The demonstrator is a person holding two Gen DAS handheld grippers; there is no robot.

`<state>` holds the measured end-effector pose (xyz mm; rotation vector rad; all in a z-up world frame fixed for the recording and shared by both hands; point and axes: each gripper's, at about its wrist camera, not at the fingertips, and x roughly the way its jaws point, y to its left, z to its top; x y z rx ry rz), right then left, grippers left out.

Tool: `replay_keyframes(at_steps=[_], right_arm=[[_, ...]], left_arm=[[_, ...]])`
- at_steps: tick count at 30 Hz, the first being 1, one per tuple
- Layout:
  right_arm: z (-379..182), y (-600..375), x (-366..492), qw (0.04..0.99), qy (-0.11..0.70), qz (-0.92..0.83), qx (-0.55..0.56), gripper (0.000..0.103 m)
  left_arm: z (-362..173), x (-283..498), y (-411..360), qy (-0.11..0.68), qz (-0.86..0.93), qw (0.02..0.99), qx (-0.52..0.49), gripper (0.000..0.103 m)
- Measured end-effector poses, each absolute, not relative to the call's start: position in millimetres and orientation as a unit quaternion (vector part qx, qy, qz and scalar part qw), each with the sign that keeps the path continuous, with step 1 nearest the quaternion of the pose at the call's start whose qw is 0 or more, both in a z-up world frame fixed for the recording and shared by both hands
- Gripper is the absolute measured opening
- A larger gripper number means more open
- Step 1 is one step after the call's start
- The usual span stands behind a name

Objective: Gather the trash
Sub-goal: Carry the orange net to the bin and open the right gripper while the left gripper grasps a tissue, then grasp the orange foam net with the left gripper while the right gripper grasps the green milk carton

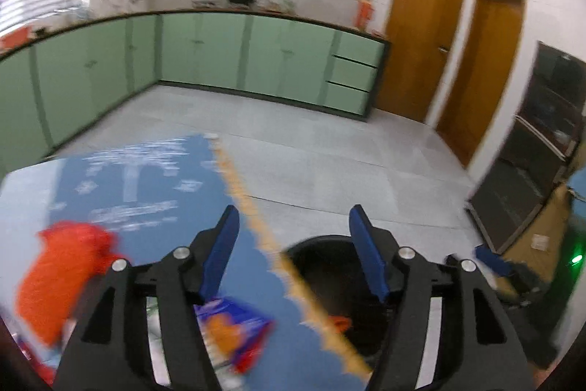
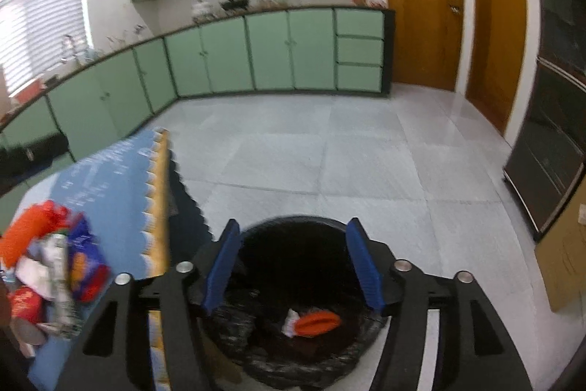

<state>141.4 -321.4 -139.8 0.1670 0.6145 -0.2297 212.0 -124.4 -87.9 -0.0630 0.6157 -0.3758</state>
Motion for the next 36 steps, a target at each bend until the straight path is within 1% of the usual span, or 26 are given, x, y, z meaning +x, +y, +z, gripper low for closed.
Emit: replay_keyframes(at_steps=[5,12,14,18,26,27,28,29,31,32,33,34,36], right_arm=[[-120,-266,141,0.957,0.276,-0.060,0.067,0.066],[-121,-196,148,0.960,0.275,0.007,0.051,0.069],[-126,-181,150,0.958,0.281,0.018,0.047,0.069],[-134,-162,154,0.955,0.293,0.027,0.040,0.069],[-147,-144,157,0.949,0.313,0.030,0.023,0.069],[-148,-144,158,0.949,0.314,0.031,0.021,0.069],[-149,-142,158,0.948,0.315,0.033,0.018,0.069],[-150,-140,158,0.948,0.316,0.036,0.017,0.069],[-153,-138,157,0.946,0.320,0.041,0.016,0.069],[-154,-137,157,0.945,0.323,0.043,0.015,0.069],[-156,-136,157,0.945,0.325,0.046,0.014,0.069],[-157,-135,157,0.944,0.326,0.047,0.013,0.069],[-161,-132,156,0.943,0.329,0.052,0.010,0.069]], left_arm=[[-85,192,-52,0.288,-0.085,0.954,-0.013,0.067],[-98,188,24,0.303,-0.001,0.953,-0.006,0.075],[-103,188,33,0.312,-0.001,0.950,-0.009,0.075],[-116,196,36,0.327,-0.007,0.945,-0.006,0.079],[-141,214,50,0.372,0.005,0.928,-0.027,0.079],[-142,215,50,0.377,0.006,0.926,-0.028,0.072],[-144,216,51,0.386,0.009,0.922,-0.029,0.061],[-146,217,53,0.392,0.010,0.919,-0.033,0.055],[-148,217,58,0.400,0.007,0.915,-0.048,0.037],[-149,217,60,0.401,0.005,0.914,-0.054,0.032],[-149,216,62,0.403,0.003,0.913,-0.060,0.021],[-148,215,63,0.403,0.001,0.913,-0.067,0.015],[-145,213,66,0.398,-0.003,0.914,-0.076,0.011]])
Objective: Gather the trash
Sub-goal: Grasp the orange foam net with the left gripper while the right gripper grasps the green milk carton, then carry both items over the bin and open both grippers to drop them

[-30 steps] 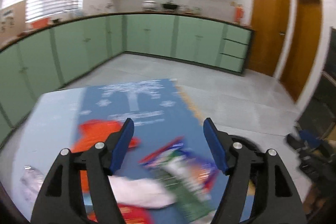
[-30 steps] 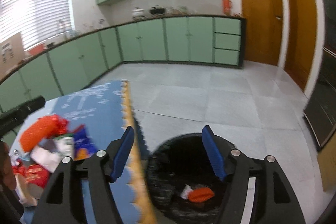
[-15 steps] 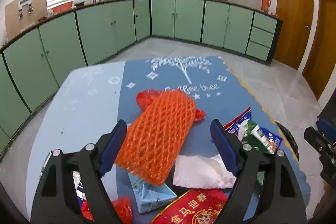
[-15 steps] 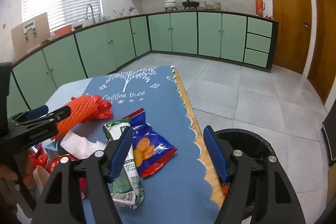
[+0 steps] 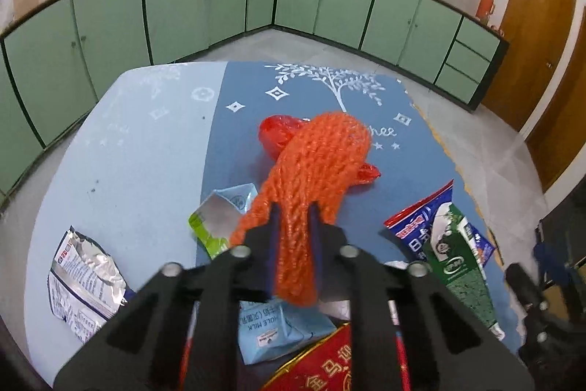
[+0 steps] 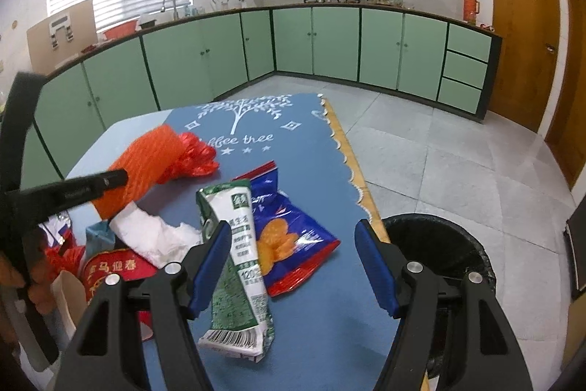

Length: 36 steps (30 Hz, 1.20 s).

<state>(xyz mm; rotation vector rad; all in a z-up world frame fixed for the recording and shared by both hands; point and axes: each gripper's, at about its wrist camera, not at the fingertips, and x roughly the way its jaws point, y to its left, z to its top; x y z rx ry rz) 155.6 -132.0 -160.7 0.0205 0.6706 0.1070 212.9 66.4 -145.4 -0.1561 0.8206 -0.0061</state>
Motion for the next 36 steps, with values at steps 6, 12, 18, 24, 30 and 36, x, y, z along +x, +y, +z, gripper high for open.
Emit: replay_keyframes(at_steps=[6,12,18,24,30,36], right_arm=[[-163,-132,152,0.941,0.333,0.062,0.013,0.069],[-168,-130,145,0.938,0.338,0.070,0.011,0.069],[-179,-125,142,0.934,0.349,0.081,0.008,0.062],[-194,-126,148,0.921,0.374,0.101,0.028,0.047],[-191,-122,148,0.913,0.382,0.135,0.042,0.027],[-177,-123,141,0.915,0.368,0.151,0.063,0.024]], left_arm=[[-125,196,65,0.372,-0.012,0.924,-0.086,0.009],[-104,166,60,0.339,-0.011,0.937,-0.085,0.008],[-109,141,49,0.333,-0.015,0.940,-0.070,0.008],[-120,134,46,0.342,-0.022,0.937,-0.064,0.008],[-123,131,47,0.344,-0.021,0.936,-0.064,0.008],[-120,128,49,0.338,-0.022,0.939,-0.063,0.008]])
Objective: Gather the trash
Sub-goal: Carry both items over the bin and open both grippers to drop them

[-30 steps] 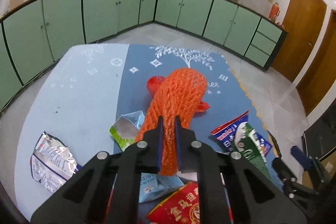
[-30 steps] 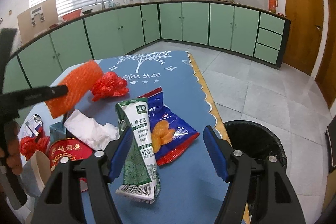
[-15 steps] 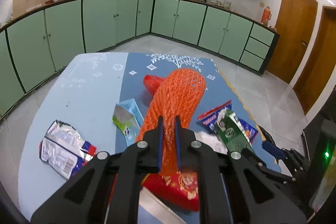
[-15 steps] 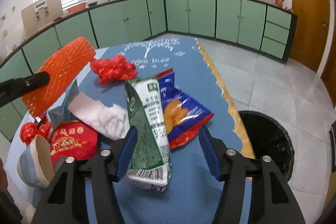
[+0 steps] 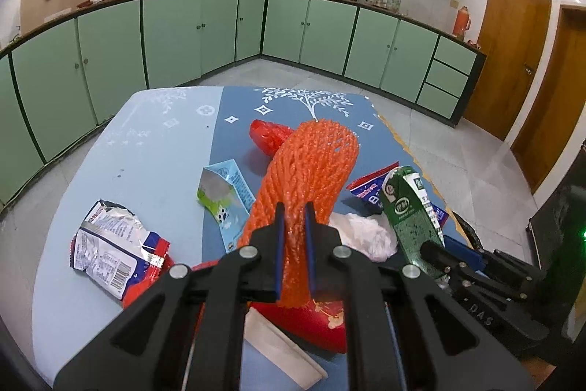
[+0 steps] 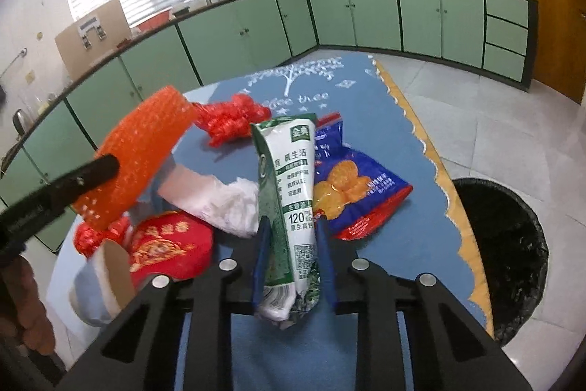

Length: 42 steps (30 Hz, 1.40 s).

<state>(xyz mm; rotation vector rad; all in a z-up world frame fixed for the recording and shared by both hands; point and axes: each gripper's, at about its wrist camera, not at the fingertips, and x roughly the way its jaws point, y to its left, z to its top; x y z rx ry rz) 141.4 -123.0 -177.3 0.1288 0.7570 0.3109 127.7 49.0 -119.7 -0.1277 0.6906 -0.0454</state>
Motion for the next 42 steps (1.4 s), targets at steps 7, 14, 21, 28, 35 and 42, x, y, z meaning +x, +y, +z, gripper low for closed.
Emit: replay_keyframes(at_steps=[7,14,21,28,35,42], right_arm=[[-149,-132,128,0.924,0.338,0.159,0.077,0.023],[-121,-158,114,0.934,0.306,0.157,0.100,0.022],[-105,-210,101,0.946,0.283,0.109,0.118,0.022],[-115,-275,95,0.949,0.284,0.027,0.132,0.022],[-151,-337,105,0.937,0.317,-0.046,0.141,0.022],[-191,-377,123,0.920,0.349,-0.088,0.155,0.022]], left_arm=[[-105,119,41,0.318,-0.037,0.945,-0.059,0.008],[-89,115,19,0.302,-0.069,0.949,-0.053,0.008],[-78,123,-30,0.292,-0.128,0.947,-0.049,0.008],[-82,141,-109,0.298,-0.207,0.931,-0.034,0.008],[-111,178,-183,0.341,-0.267,0.901,-0.020,0.008],[-145,212,-229,0.384,-0.293,0.875,-0.008,0.011]])
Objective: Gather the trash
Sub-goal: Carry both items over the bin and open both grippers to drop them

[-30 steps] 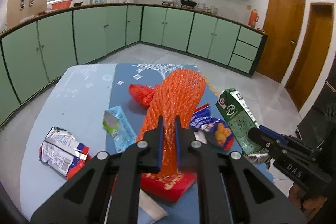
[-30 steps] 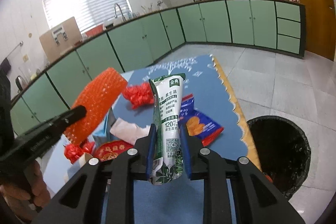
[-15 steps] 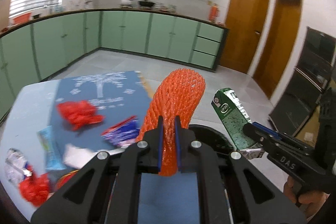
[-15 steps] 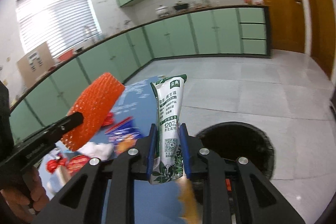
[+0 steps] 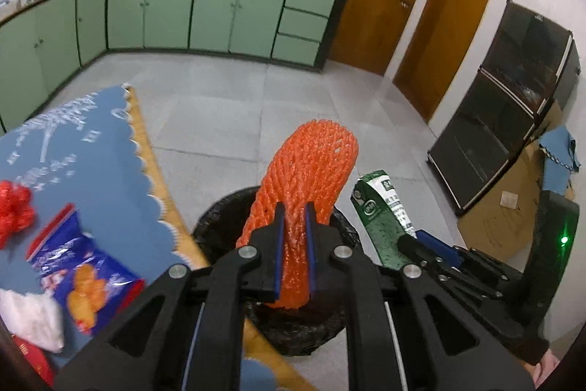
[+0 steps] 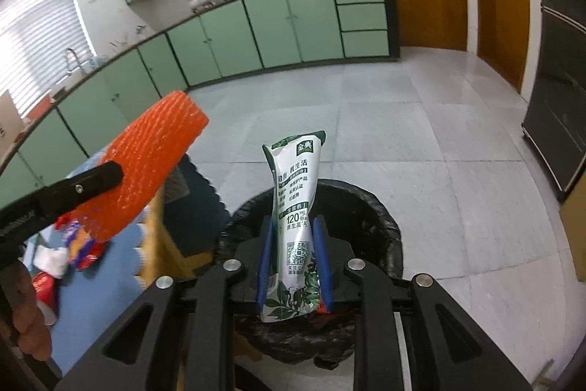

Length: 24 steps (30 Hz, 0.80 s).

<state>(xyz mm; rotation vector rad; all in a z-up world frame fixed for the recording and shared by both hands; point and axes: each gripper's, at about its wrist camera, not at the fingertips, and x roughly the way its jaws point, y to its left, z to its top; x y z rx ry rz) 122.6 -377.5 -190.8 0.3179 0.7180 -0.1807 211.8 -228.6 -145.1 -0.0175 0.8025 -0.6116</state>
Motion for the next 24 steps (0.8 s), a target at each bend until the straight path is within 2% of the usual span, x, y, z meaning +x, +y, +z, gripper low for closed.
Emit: replay_keyframes(at_steps=[2,4,5,7,10,15,24], right_arm=[[-196,-382,129,0.917,0.356,-0.096,0.150,0.023],[-203,-387,135,0.914,0.363,-0.107,0.145,0.025],[-204,-388,139,0.914,0.364,-0.112,0.143,0.031],[-206,-392,142,0.911,0.367,-0.121,0.142,0.034],[-206,-396,140,0.910,0.365,-0.129,0.146,0.035],[-196,-390,126,0.916,0.351,-0.133,0.140,0.042],[-150,-342,115,0.941,0.302,-0.095,0.117,0.071]], left_arm=[[-150,217,-236,0.391,-0.297,0.871,-0.003,0.018],[-153,221,-242,0.395,-0.299,0.869,-0.002,0.031],[-153,221,-243,0.395,-0.299,0.869,-0.003,0.034],[-152,223,-243,0.397,-0.300,0.867,-0.011,0.042],[-148,222,-238,0.393,-0.298,0.870,-0.017,0.046],[-130,213,-219,0.375,-0.290,0.880,-0.025,0.049],[-99,173,-141,0.329,-0.213,0.920,-0.033,0.057]])
